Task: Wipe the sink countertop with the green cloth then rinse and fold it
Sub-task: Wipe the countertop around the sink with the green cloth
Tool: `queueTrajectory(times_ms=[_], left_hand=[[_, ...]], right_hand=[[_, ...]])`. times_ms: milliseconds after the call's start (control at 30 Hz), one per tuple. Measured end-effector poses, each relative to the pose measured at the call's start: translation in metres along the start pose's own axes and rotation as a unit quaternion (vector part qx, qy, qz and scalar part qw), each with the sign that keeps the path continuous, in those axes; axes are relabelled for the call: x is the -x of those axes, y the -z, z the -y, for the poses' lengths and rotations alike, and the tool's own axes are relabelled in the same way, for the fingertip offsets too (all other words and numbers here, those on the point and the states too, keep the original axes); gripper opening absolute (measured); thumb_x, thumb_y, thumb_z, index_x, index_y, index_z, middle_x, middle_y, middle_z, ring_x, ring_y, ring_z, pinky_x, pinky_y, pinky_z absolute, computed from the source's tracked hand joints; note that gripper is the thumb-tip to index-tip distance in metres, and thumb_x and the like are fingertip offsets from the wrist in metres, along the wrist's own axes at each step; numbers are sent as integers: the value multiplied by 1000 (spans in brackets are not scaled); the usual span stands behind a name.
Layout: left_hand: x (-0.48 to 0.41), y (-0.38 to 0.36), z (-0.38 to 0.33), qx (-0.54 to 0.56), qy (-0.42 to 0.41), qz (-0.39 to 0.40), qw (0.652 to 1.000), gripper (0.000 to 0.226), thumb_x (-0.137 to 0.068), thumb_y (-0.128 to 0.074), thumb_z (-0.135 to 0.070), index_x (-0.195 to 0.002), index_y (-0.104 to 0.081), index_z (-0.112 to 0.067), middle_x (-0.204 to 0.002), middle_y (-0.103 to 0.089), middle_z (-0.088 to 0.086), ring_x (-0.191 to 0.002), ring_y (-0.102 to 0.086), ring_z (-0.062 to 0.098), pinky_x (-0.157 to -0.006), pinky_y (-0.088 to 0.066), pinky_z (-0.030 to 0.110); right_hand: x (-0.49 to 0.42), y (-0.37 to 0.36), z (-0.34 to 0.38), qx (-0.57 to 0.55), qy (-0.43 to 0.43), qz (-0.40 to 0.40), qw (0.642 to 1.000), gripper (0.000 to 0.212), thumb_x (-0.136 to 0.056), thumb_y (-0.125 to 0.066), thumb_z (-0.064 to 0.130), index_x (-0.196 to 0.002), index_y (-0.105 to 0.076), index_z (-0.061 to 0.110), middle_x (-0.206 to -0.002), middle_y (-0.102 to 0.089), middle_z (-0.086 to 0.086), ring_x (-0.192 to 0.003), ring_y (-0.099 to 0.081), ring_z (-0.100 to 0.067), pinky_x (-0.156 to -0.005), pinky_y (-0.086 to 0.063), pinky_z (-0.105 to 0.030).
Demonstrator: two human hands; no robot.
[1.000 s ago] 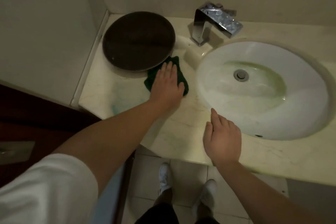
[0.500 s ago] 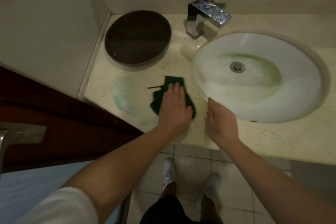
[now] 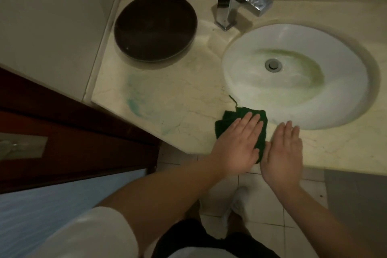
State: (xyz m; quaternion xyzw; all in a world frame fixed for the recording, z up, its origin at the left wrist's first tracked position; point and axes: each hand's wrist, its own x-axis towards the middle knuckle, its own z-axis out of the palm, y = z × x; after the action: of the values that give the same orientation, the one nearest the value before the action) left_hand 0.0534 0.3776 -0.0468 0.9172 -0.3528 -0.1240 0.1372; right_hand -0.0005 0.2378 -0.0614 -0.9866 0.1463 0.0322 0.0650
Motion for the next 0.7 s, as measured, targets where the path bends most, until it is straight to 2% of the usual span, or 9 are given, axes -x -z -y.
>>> queueTrajectory(times_ms=[100,167,267,400,500,600,700], left_hand=[[16,11,29,-14,-16,19,1000,71,-92,-40,-33,-152,-19,-2,-162,-14,17,-150,-7,30,-122,-5,43],[28,19,51,-42,7,25,999,72,-92,-35,-36,-153,-14,-4,-162,-10,15,-150,-5,29,-121,-4,42],[51,36,105,-84,74,6,994,72,-92,-24,-40,-154,-11,-4,-162,-9,16,-150,-4,28,-121,-1,40],[71,56,169,-82,179,-14,980,72,-94,-20,-41,-154,-8,-2,-163,-6,17,-150,-1,29,-121,1,39],[58,52,148,-60,228,-24,972,72,-95,-32,-36,-153,-8,0,-162,-6,19,-149,-3,34,-121,-3,44],[40,38,102,-25,160,-29,986,73,-91,-35,-35,-151,-18,4,-159,-16,23,-148,-12,39,-120,-15,52],[52,34,85,-30,122,2,992,72,-94,-23,-41,-153,-8,-3,-163,-7,15,-150,1,29,-121,4,44]], right_hand=[[-3,0,11,-1,1,10,1000,63,-97,-21,28,-150,-19,-7,-159,-17,-24,-148,-13,-38,-120,-16,-49],[-6,2,15,-6,3,12,1000,64,-97,-21,28,-150,-19,-7,-159,-16,-24,-148,-13,-38,-120,-15,-48],[-8,4,16,-13,1,18,1000,66,-95,-20,29,-150,-20,-6,-159,-17,-23,-148,-14,-37,-120,-15,-47],[-10,7,23,-30,-10,19,999,66,-93,-24,26,-150,-21,-7,-158,-18,-24,-148,-14,-38,-120,-16,-48],[-20,7,51,-64,38,11,997,64,-93,-32,23,-149,-23,-7,-158,-19,-24,-148,-15,-38,-120,-15,-46],[-41,3,97,-85,110,3,990,59,-97,-36,20,-150,-23,-3,-159,-18,-22,-148,-14,-36,-121,-12,-42],[-62,3,136,-97,118,22,988,56,-101,-35,17,-151,-21,-1,-160,-16,-20,-149,-11,-34,-122,-10,-41]])
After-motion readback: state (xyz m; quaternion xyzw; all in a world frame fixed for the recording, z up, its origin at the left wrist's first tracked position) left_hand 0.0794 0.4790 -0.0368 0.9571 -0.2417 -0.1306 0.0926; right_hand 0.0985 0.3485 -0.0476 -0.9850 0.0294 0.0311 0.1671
